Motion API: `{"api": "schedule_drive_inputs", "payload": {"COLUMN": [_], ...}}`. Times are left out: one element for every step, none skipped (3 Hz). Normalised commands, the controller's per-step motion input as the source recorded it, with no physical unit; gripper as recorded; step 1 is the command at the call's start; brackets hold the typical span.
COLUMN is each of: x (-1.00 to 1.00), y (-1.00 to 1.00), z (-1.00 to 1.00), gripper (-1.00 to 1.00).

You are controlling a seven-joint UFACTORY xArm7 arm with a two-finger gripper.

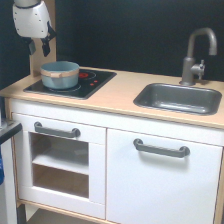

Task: Place the pot in the sink

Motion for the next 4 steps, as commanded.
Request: {"api": "schedule_drive_inputs", "payload": {"x": [0.04,0.13,0.21,0.24], "y": [0.08,0.10,0.12,0.14], "z": [-0.30,-0.47,-0.67,-0.87], "gripper": [1.00,1.00,1.00,1.00]}}
